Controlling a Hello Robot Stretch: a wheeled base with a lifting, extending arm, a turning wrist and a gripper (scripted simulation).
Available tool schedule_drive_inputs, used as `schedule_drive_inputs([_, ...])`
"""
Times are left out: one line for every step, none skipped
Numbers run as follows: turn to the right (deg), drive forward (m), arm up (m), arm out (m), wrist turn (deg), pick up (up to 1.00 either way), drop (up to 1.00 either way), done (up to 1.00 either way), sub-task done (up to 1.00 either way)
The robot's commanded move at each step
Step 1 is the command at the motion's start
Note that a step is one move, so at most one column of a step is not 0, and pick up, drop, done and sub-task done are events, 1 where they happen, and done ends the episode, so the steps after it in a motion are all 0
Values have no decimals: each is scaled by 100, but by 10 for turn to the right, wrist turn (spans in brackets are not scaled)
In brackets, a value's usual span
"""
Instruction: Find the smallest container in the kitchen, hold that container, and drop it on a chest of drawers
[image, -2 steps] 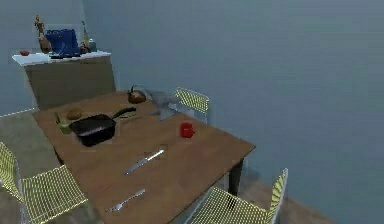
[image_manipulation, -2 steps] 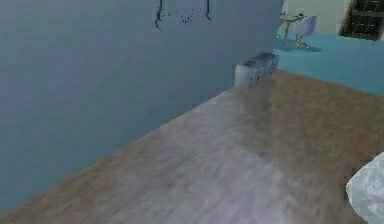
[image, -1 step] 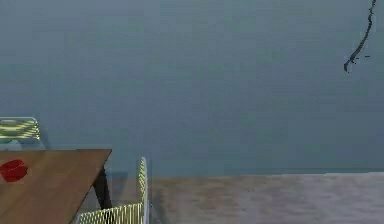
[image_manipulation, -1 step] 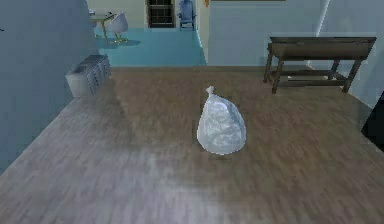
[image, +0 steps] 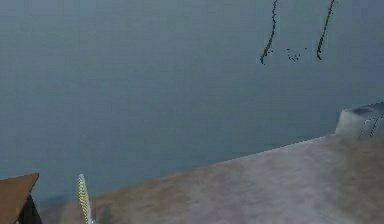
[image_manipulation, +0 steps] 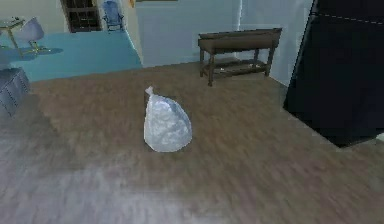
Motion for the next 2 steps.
schedule_drive_inputs([0,40,0,0,0,0,0,0,0])
schedule_drive_inputs([-210,0,0,0,0,0,0,0,0])
